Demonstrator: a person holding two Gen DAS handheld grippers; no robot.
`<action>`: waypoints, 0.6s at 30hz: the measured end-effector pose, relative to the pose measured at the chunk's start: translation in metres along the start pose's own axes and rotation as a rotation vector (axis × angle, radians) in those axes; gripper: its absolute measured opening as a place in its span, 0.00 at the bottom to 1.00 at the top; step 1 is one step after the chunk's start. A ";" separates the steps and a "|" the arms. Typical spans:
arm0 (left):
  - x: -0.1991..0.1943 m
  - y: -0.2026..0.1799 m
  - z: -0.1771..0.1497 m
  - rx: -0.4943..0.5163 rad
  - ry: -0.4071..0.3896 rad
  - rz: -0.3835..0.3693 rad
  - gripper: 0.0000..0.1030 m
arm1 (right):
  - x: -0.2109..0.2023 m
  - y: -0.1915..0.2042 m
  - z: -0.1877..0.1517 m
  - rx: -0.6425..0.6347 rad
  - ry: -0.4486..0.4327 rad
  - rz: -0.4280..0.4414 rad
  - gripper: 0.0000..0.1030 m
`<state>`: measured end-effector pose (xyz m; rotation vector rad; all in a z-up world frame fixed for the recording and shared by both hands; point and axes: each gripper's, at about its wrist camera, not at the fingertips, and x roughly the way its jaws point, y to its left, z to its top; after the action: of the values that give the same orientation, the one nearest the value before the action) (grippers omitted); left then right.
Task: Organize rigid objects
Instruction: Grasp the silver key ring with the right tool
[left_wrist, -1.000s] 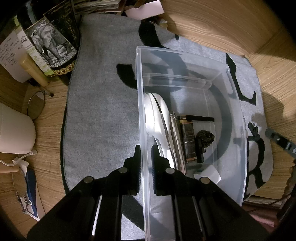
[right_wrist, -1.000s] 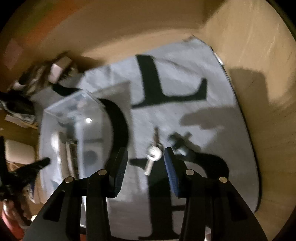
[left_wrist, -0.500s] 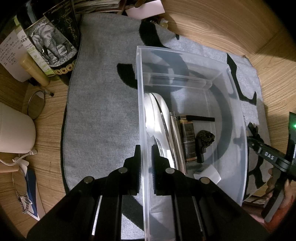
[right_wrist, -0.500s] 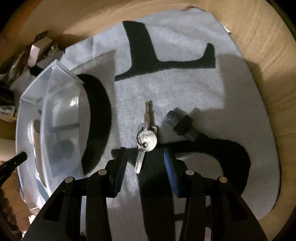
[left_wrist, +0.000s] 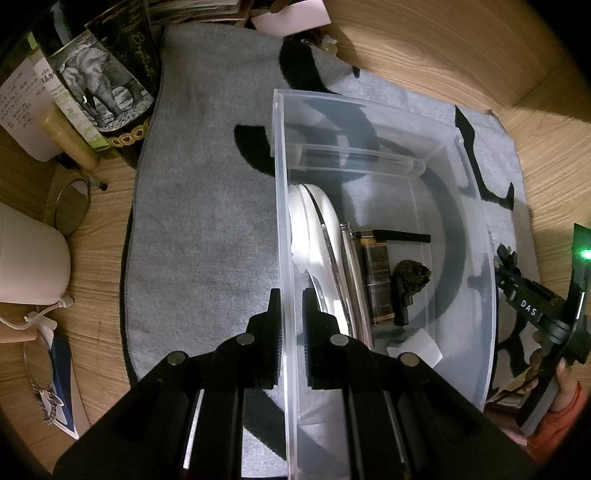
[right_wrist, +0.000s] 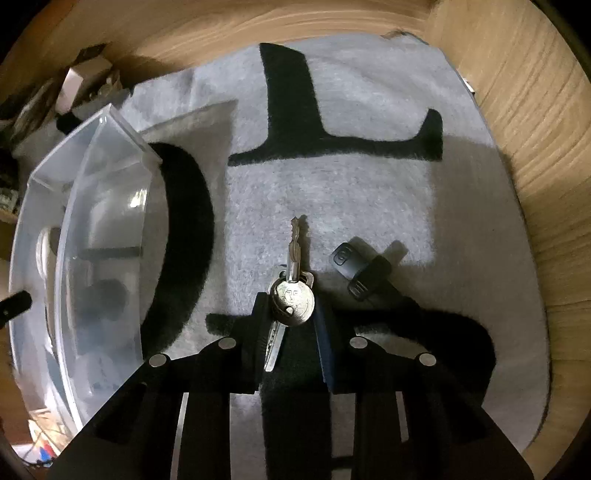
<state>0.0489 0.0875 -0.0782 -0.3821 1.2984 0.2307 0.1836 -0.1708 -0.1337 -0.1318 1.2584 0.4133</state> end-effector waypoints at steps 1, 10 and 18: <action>0.000 0.001 0.000 0.000 0.000 0.001 0.07 | -0.001 -0.002 -0.001 -0.001 -0.002 -0.001 0.21; 0.000 0.000 0.000 0.001 0.000 0.002 0.07 | -0.025 -0.005 -0.004 0.039 -0.034 0.063 0.21; 0.001 -0.001 0.002 0.008 0.004 0.000 0.07 | -0.065 0.000 -0.003 0.026 -0.100 0.111 0.21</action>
<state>0.0514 0.0879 -0.0782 -0.3761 1.3025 0.2251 0.1656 -0.1871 -0.0733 -0.0187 1.1758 0.4929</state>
